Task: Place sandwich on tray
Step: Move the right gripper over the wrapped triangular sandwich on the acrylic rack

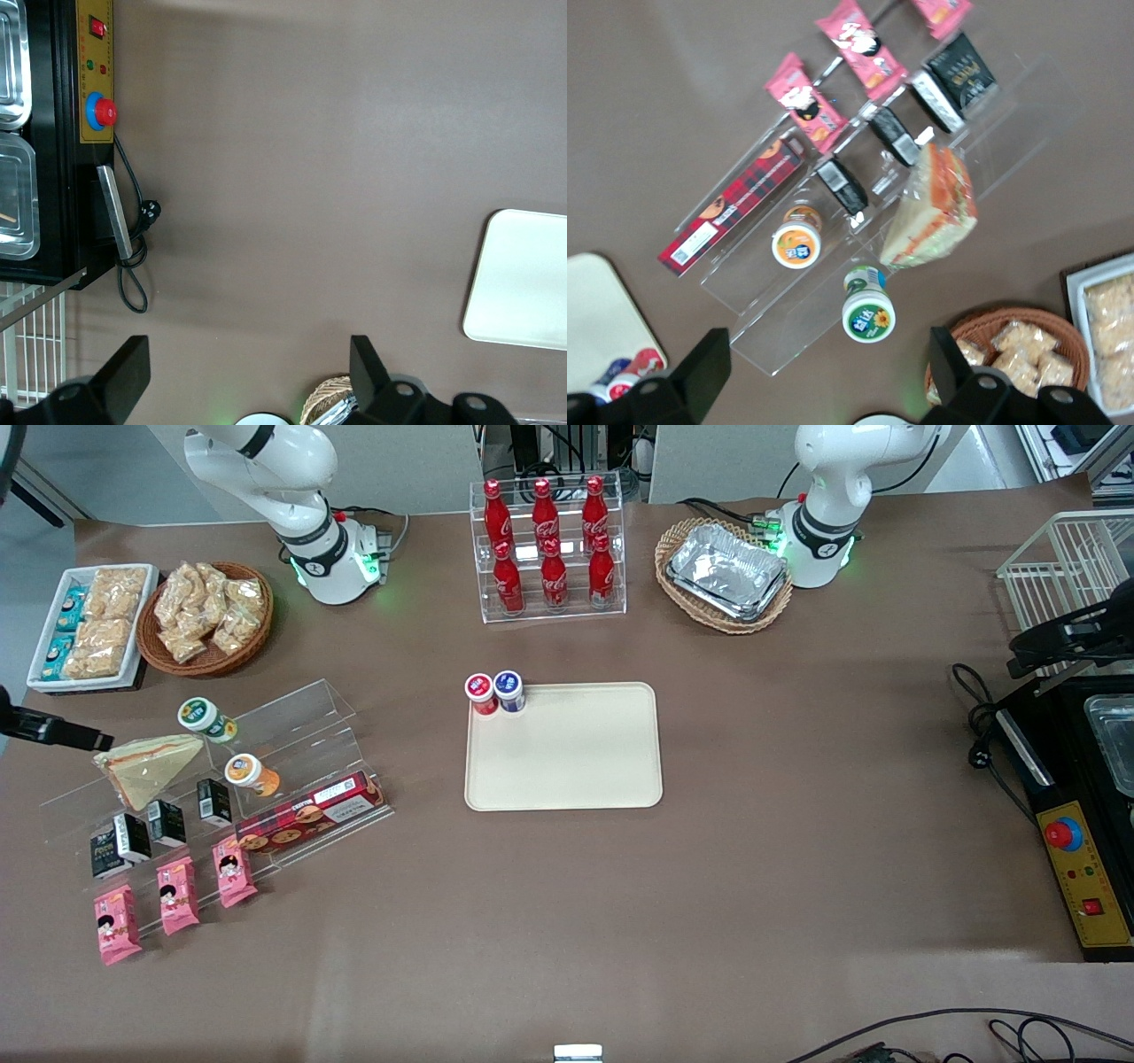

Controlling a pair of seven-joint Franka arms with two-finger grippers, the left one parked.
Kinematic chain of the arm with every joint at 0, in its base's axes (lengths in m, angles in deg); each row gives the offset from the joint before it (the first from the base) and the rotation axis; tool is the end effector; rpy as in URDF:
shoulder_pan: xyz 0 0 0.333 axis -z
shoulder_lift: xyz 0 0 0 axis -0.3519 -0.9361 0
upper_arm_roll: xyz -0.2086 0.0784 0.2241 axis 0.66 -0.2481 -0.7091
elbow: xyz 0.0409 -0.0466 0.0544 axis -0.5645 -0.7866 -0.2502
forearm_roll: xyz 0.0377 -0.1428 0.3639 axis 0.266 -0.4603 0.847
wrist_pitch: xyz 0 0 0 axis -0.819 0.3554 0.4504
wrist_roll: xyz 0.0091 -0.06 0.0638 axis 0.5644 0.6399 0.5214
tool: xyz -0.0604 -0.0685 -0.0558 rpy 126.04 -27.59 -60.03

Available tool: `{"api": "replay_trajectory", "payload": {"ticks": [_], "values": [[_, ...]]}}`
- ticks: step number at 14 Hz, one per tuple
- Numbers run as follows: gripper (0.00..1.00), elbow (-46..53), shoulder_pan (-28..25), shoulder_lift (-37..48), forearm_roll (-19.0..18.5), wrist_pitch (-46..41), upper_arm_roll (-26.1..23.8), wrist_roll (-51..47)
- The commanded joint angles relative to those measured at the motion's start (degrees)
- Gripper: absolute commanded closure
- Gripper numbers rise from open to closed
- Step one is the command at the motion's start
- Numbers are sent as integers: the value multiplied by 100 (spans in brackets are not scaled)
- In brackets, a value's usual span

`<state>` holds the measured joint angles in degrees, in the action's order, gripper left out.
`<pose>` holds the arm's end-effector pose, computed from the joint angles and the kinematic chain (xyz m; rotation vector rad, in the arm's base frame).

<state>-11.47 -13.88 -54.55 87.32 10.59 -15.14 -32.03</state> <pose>0.5788 -0.1191 0.5724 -3.0723 0.5163 0.2641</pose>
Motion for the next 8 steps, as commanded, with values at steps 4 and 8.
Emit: {"api": "replay_trajectory", "payload": {"ticks": [4, 8], "values": [[0, -698, 215, 523, 112, 344, 25, -2064], [0, -1883, 294, 1023, 51, 1353, 122, -2225]]}}
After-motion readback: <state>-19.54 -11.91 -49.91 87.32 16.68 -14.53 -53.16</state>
